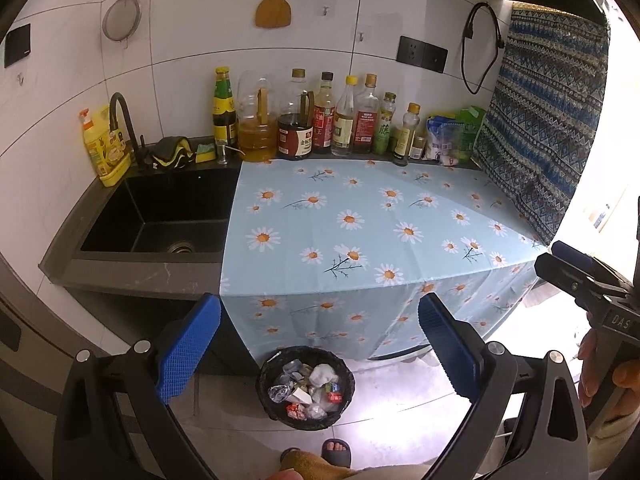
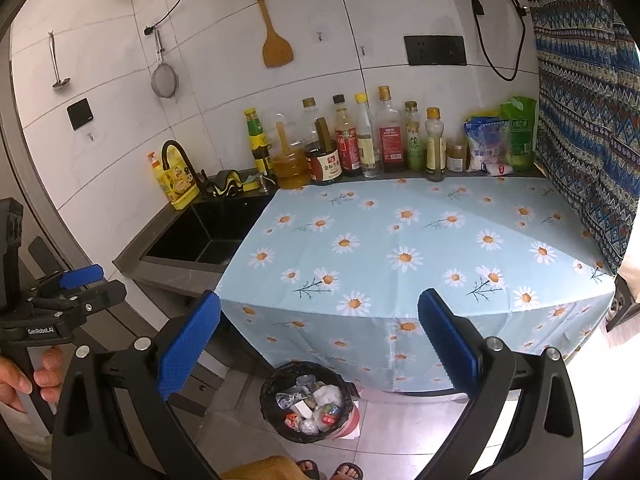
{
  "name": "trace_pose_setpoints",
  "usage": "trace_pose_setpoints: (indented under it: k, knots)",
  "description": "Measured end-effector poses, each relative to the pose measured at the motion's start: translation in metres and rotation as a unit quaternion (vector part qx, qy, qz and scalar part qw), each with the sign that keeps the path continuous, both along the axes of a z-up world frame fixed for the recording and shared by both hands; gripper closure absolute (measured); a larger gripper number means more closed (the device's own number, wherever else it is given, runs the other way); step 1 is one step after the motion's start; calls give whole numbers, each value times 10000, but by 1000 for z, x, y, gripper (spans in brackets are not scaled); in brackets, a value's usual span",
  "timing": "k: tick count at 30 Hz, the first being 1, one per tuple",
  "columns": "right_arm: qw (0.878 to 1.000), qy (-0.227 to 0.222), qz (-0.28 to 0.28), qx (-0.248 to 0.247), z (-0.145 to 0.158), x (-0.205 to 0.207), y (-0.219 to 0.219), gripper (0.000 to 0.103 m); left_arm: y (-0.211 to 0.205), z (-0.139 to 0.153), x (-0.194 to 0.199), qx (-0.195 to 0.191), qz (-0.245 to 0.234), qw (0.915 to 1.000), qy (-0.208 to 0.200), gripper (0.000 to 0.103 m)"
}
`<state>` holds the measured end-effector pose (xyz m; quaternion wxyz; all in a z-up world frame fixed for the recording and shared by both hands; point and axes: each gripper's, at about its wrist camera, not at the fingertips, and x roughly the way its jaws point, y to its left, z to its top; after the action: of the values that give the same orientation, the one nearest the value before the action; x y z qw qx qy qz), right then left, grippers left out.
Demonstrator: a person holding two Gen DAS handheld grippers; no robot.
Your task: Collect trash
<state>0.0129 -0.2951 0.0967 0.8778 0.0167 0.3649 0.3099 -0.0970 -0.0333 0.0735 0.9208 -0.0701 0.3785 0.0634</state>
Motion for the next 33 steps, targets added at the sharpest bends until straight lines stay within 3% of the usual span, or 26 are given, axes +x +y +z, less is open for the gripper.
trace_pose_setpoints:
  k: [30, 33]
  knots:
    - [9998, 153, 46, -145, -11, 16, 9, 5, -3, -5, 20, -45, -65, 9999, 87, 7]
    - [9997, 155, 49, -173, -12, 16, 9, 5, 1, -5, 23, -177, -30, 9998, 94, 7]
